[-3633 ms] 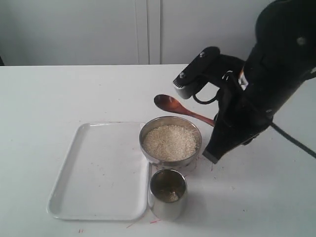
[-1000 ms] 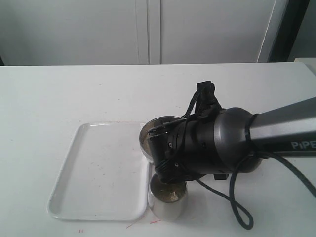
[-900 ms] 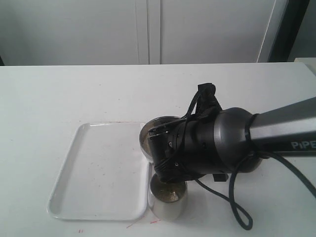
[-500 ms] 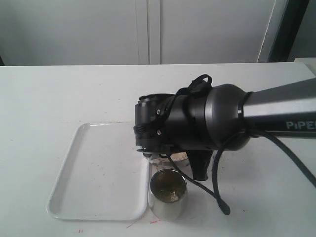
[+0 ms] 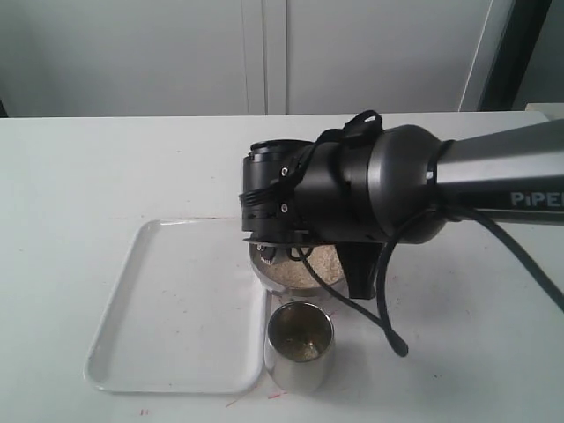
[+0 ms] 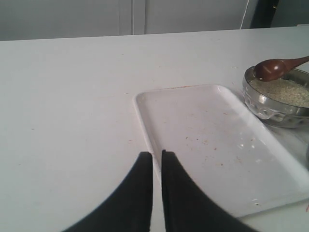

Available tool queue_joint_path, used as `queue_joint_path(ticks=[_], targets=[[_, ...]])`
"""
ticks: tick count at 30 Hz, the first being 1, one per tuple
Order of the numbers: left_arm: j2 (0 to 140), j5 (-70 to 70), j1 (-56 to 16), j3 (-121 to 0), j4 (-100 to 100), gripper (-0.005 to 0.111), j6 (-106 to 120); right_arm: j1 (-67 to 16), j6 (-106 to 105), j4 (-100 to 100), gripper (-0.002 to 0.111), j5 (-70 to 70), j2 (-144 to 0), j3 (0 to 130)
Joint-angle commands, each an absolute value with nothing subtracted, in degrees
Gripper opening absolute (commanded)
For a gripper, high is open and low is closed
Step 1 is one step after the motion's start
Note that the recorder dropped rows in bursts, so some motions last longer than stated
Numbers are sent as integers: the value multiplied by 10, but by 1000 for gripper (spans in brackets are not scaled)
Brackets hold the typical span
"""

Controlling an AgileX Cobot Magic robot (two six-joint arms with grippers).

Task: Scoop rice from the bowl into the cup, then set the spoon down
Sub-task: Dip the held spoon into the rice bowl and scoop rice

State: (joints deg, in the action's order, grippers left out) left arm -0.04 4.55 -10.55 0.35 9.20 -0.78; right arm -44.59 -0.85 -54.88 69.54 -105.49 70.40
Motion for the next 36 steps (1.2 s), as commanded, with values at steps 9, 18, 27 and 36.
queue_joint_path(ticks=[9,18,27,36], targets=[[0,44,-107,0,98,14,-11,-439,-38,-567,0,700,-1080,706],[0,44,-107,0,98,14,-11,-439,-41,-513,0,700,-1091,706],[0,44,-107,0,98,14,-11,-439,-41,-447,0,700,-1088,729],[0,44,-107,0,98,14,-11,-432,-41,-403,0,700,-1087,749]])
